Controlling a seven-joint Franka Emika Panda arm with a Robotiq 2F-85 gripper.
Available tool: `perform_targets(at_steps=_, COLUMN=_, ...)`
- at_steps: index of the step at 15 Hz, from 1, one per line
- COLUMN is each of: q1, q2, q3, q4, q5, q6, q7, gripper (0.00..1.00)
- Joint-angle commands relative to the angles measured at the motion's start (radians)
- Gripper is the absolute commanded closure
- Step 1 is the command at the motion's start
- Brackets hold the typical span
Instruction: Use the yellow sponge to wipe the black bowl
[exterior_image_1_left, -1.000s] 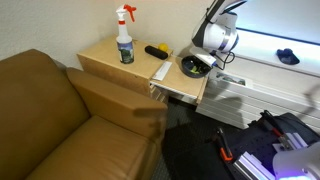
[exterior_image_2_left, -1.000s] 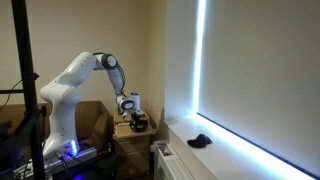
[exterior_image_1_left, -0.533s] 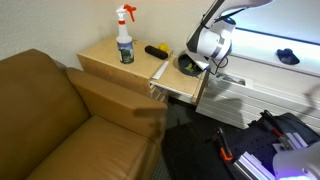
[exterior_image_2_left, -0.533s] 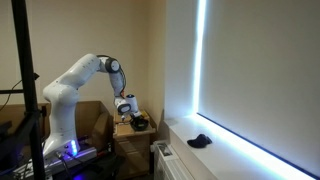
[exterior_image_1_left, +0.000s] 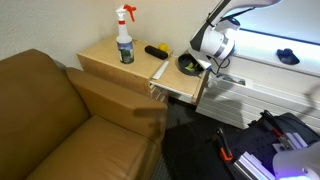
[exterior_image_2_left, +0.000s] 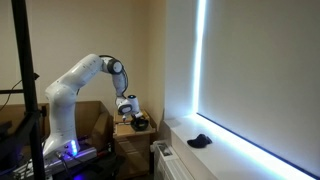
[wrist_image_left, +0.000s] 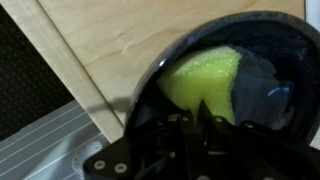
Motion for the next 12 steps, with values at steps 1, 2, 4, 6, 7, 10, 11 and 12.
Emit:
perform_targets(at_steps=1, q1=-0.024, q2=-0.014, q3=0.007, q4=-0.010, q5=0.008, q6=-0.029, q7=-0.029, gripper=0.63)
perform_targets(at_steps=2, q1=-0.044, q2=-0.016, q3=0.029, q4=-0.010, q5=0.004, q6=-0.037, q7=-0.036, gripper=0.62)
perform_targets(at_steps=4, q1=-0.069, q2=-0.029, q3=0.056, q4=-0.020, q5=-0.012, q6=-0.042, q7=-0.024, gripper=0.50)
perform_targets(at_steps=6, q1=-0.100, q2=-0.044, q3=0.088, q4=-0.029, q5=-0.015, q6=-0.051, q7=-0.026, gripper=0.36)
perform_targets(at_steps=7, q1=-0.104, q2=-0.058, q3=0.095, q4=-0.033, q5=0.007, q6=-0.071, q7=-0.040, gripper=0.28)
perform_targets(at_steps=10, q1=-0.110, q2=-0.111, q3=0.092, q4=-0.059, q5=0.023, q6=-0.148, q7=-0.055, gripper=0.06)
perform_targets(at_steps=11, q1=-0.097, q2=-0.143, q3=0.071, q4=-0.073, q5=0.033, q6=-0.192, q7=-0.054, gripper=0.01)
perform_targets(at_steps=12, q1=-0.057, q2=-0.184, q3=0.019, q4=-0.095, q5=0.041, q6=-0.249, q7=-0.045, gripper=0.00)
